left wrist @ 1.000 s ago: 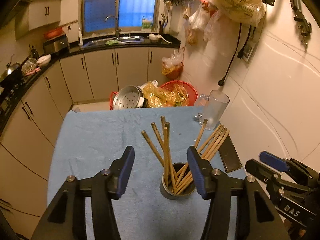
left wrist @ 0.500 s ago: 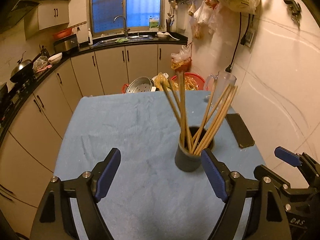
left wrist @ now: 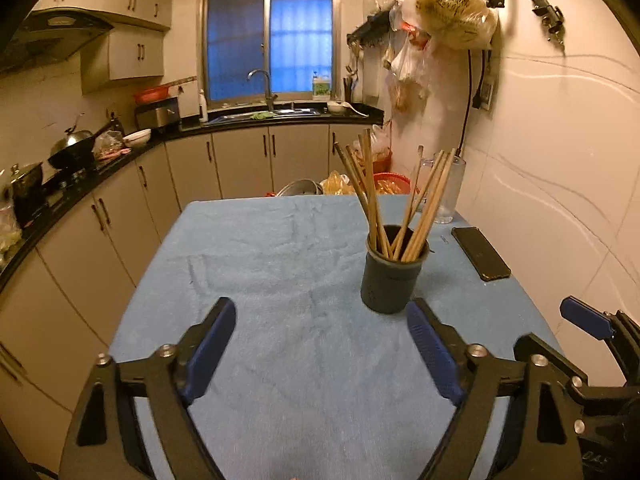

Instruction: Organize utensils

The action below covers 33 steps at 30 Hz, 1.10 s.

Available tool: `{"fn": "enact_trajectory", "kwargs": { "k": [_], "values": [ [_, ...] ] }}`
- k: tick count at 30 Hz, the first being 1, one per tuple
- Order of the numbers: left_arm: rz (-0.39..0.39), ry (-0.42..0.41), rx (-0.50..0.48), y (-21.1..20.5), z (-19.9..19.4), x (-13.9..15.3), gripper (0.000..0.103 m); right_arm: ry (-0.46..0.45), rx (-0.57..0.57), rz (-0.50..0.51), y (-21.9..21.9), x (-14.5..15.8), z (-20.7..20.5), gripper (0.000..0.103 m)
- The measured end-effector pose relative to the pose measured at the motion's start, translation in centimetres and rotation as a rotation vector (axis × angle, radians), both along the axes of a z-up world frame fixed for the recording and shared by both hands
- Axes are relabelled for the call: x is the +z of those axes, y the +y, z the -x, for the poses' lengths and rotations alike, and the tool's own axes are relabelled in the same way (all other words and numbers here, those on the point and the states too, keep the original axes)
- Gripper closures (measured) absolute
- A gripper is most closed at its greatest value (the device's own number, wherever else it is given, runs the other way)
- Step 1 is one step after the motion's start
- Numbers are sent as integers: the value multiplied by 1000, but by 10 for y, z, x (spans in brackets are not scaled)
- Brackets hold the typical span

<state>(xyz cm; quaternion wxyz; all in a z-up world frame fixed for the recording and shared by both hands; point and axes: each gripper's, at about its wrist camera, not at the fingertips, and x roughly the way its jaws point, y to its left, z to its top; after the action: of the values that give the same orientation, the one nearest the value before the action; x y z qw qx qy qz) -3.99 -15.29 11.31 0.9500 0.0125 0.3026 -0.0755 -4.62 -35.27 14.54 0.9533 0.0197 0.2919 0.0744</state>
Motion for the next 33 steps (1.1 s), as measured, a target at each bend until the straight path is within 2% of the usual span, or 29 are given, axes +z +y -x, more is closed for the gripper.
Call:
{"fn": "enact_trajectory", "kwargs": {
  "k": [10,13,16,23,33],
  "values": [
    [-43,-108,49,13,57,23,11,-72,-12,12,9,24,55,19],
    [-41,-130,59,14,67,25,2,-84,-13,27,9,28,63,18],
    [-48,-161,68,13,75,25,2,-83,-9,25,7,29,70,15],
    [-66,-152,70,10,81,20,0,-67,-57,25,-3,22,81,10],
    [-11,-154,85,17,92,15,0,-69,-56,9,-7,20,90,8]
  ]
}}
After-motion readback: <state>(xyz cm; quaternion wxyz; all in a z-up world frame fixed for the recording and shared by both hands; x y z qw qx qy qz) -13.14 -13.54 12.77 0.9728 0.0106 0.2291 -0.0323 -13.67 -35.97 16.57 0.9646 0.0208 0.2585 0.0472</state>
